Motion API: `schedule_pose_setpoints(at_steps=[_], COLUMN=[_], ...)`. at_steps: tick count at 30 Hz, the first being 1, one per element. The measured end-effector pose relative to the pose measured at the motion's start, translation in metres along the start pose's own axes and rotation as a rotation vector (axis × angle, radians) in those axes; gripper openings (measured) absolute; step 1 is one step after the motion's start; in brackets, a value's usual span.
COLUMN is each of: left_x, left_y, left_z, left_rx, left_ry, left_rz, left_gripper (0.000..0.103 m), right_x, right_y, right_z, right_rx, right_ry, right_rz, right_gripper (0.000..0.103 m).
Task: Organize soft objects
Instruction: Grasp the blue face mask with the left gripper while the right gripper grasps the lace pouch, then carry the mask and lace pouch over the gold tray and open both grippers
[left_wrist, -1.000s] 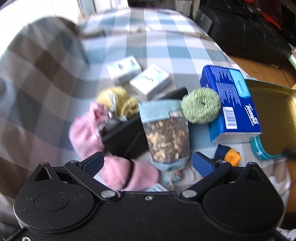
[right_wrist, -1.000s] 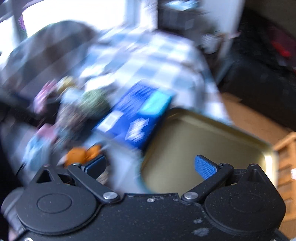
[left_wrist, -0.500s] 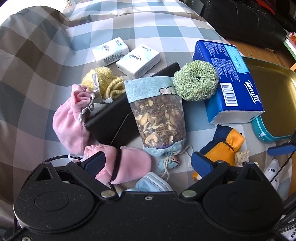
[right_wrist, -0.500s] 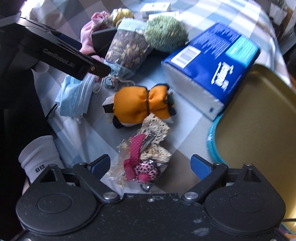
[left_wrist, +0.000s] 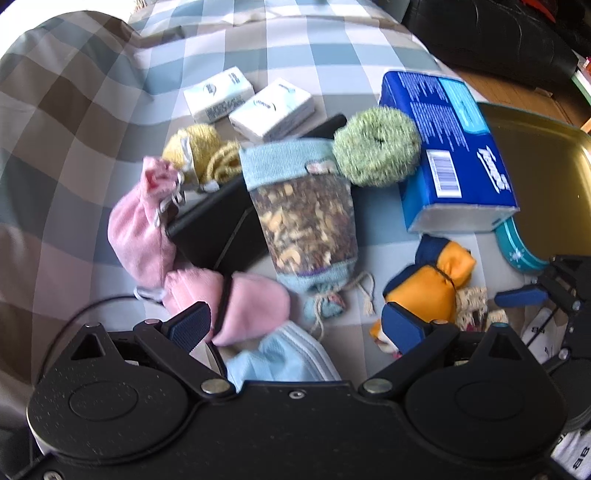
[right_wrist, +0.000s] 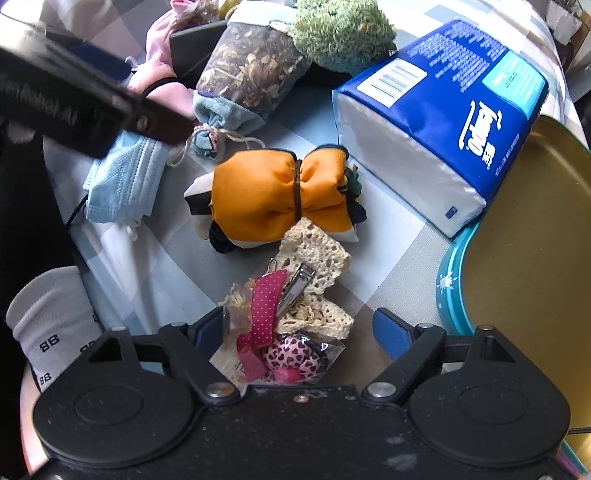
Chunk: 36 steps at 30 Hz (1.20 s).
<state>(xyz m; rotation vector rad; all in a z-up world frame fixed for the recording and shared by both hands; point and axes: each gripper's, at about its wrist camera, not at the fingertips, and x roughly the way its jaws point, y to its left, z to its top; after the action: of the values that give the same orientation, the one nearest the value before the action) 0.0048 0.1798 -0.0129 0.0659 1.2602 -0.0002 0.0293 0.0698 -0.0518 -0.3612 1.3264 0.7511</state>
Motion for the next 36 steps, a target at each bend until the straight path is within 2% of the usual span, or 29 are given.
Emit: schedule_pose_setpoints(at_steps=[2,7,12,21,26,27,28,30,36], left_x=[0.002,0.003,0.006,0.022,0.030,0.029,0.030,0.031,0.021], left_y=[-0.002,-0.009,-0.014,-0.015,-0.017,-0.017,-0.015,-0.014,-0.009], left_z=[-0.004,-0.010,-0.015,-0.021,-0.017,-0.015,-0.014,-0.015,-0.017], left_rx=[-0.004,0.002,0.009,-0.040,-0.064,-0.069,-0.069,-0.065,-0.059], left_ry=[0.021,0.052,0.060,0.152,0.170,0.165,0.162,0.164,0.126], left_rz=[0.004,0.040,0.103,0.087,0.083,0.075,0.066,0.063,0.039], left_gripper=[0.096,0.093,0.093,0.093,0.089,0.084,0.073,0.062,0.054], right_x=[-0.002,-0.007,-0.017,-0.026,-0.031,-0.033,-0.034,-0.038,-0.053], right_y=[-0.002,-0.006,-0.015,-0.020,-0.021,-0.022,-0.022,-0.024,-0.027], right_z=[-0.003,-0.007,-0.014,-0.020,-0.022,-0.023,-0.023,-0.024,-0.023], right_rx=[-0.002,0.017,0.031,0.049,0.051,0.052,0.054,0.061,0.087], right_ry=[-0.016,-0.048,-0.076,-0.105,-0.122,-0.126,-0.131,-0.140,-0.198], right_rz=[0.001,0.026,0.040,0.051,0.050,0.049,0.049,0.047,0.045], right_gripper=[0.063,0.050,0.047,0.047,0.047,0.047,0.047,0.047,0.046])
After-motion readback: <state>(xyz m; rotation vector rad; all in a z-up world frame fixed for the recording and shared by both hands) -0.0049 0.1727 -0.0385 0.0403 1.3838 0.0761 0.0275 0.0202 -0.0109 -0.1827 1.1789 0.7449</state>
